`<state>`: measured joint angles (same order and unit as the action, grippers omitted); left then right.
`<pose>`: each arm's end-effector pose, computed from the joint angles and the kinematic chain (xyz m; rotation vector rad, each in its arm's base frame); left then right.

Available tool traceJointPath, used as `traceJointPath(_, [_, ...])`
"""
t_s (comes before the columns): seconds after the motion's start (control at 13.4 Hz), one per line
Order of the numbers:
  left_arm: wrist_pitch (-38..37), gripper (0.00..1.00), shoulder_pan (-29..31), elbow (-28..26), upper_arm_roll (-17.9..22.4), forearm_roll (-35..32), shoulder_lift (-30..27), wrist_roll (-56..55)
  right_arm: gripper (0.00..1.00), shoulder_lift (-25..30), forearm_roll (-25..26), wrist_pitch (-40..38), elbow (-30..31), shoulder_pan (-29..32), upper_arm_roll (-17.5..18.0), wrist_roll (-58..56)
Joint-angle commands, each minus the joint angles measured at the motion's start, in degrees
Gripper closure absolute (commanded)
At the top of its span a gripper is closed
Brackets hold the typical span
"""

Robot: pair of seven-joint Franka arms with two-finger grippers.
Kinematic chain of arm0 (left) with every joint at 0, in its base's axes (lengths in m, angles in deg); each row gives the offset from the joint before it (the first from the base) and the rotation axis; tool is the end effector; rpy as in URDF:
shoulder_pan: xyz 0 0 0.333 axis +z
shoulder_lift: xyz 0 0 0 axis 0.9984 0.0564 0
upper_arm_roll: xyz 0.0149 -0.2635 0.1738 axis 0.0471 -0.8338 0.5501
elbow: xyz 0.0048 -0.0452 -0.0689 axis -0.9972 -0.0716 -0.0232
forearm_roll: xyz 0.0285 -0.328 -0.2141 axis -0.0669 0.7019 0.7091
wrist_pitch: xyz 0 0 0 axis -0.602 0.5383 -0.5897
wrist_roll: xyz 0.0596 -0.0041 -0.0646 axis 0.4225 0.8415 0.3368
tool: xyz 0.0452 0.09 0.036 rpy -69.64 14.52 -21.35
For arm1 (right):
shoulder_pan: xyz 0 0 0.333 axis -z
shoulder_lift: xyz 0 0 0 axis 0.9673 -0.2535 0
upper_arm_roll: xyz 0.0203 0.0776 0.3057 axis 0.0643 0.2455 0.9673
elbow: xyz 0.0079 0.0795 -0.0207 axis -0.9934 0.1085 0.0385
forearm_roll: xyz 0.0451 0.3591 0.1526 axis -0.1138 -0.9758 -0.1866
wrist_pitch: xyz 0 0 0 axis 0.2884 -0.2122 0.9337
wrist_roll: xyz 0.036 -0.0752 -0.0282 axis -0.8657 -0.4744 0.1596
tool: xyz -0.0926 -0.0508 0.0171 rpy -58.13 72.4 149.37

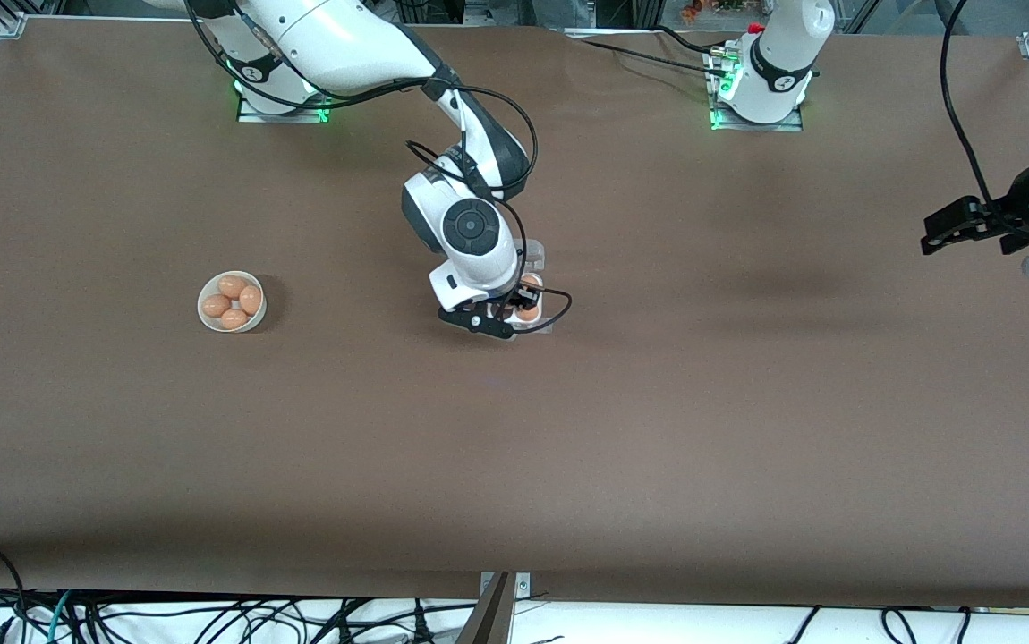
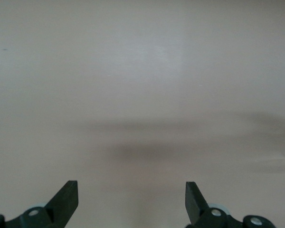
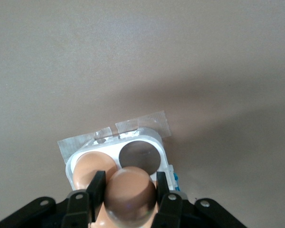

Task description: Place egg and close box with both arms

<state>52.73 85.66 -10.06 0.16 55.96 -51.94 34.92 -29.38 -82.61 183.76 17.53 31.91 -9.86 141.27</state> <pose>0.5769 0.0036 0.5889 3.1232 0.0418 -0.1041 0.5310 0.4934 0.2343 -3.0383 0.4689 0.1297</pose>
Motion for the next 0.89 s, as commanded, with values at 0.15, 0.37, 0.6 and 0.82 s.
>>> traceJointPath(0.15, [-0.37,0.24,-0.39,0.47,-2.97,4.8,1.73,-1.16,0.0,-1.36,0.14,1.12,-1.81,-0.1,-0.55,-0.74])
traceJointPath(0.37, [-0.37,0.47,-3.02,0.47,-3.95,5.41,3.48,-3.71,0.0,-0.93,0.14,1.03,-1.98,0.68,-0.64,-2.74])
traceJointPath(0.6, [-0.63,0.67,-6.44,0.38,-3.95,12.25,7.78,-7.48,0.0,0.04,0.14,0.42,-1.98,1.74,-1.34,-6.62])
traceJointPath(0.82, [-0.54,0.75,-11.18,0.38,-3.95,13.58,10.24,-14.41,0.0,2.5,0.4,-0.71,-1.72,2.27,-4.4,-11.62])
